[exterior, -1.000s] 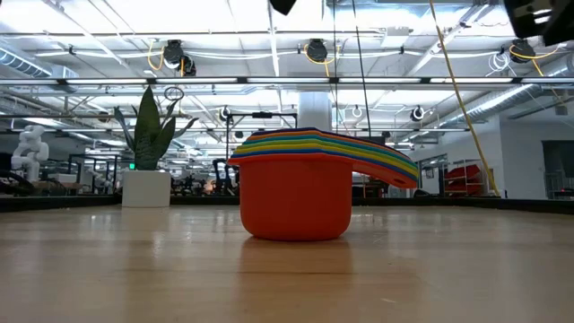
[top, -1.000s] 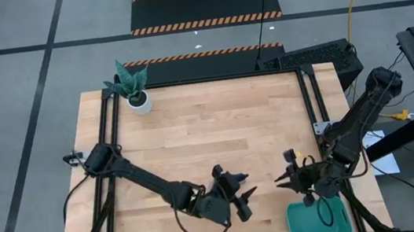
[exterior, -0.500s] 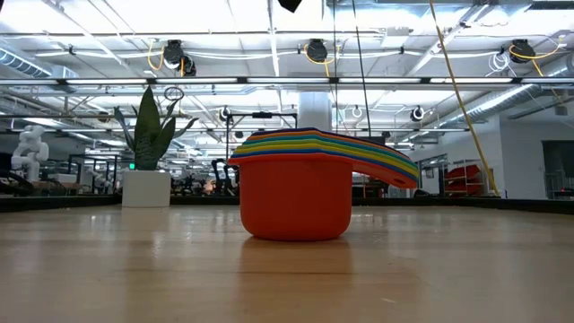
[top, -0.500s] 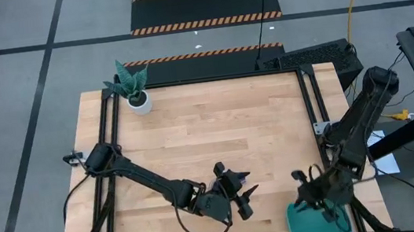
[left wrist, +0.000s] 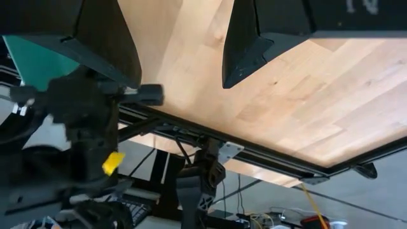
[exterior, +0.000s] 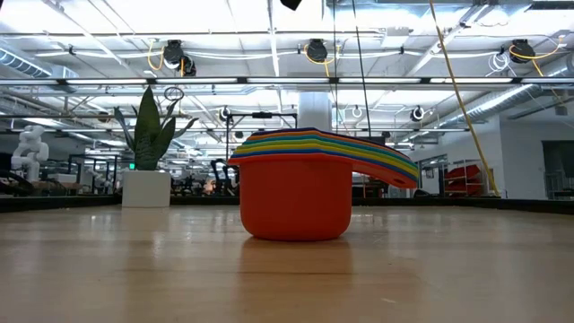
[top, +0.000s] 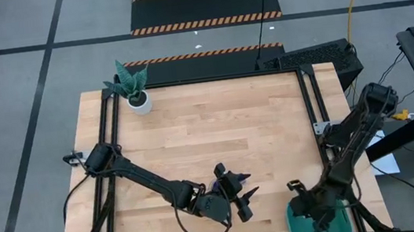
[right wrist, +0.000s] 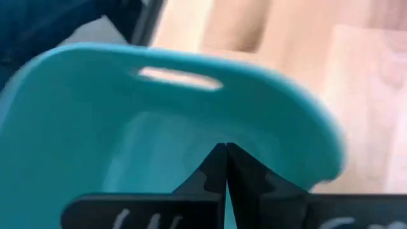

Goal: Nest measuring cups in basket
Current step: Adjust the green bin, then put the nested measuring cups into the green bin

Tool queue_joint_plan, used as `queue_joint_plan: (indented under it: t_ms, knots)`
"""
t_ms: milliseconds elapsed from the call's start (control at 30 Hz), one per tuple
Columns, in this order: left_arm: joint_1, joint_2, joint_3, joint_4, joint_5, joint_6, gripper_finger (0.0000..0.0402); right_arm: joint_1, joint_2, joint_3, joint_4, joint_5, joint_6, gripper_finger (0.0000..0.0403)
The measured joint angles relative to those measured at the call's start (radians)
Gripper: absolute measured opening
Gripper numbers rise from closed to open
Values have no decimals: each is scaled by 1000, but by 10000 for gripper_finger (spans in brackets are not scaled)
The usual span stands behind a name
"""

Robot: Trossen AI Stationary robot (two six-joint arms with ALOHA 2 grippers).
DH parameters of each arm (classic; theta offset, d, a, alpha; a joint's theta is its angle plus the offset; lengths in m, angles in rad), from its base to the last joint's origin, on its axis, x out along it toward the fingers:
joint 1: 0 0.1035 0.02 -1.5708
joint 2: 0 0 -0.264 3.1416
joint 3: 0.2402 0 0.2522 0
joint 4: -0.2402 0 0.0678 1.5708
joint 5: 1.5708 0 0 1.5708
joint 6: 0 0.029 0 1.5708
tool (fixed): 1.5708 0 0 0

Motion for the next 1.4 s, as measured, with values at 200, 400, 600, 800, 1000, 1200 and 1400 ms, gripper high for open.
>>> queue_joint_plan:
  t_ms: [200,400,600,800,1000,1200,1400]
  knots:
    - [2,0,0,0,6,-6,223,-90,53,0,15,2,-84,1]
    - [0,0,0,0,6,-17,223,-167,76,0,63,-2,-196,1]
    - [0,0,-1,0,23,-19,223,-216,75,0,130,-2,-275,1]
    - [0,0,-1,0,27,-21,223,-241,75,0,206,-4,-339,1]
    - [0,0,-1,0,27,-22,223,-251,62,0,222,-5,-389,2]
    - [-4,0,-1,6,47,-8,223,-223,-70,0,105,-4,-385,2]
    - [-12,0,34,-34,45,5,223,-190,-264,0,-46,0,-389,2]
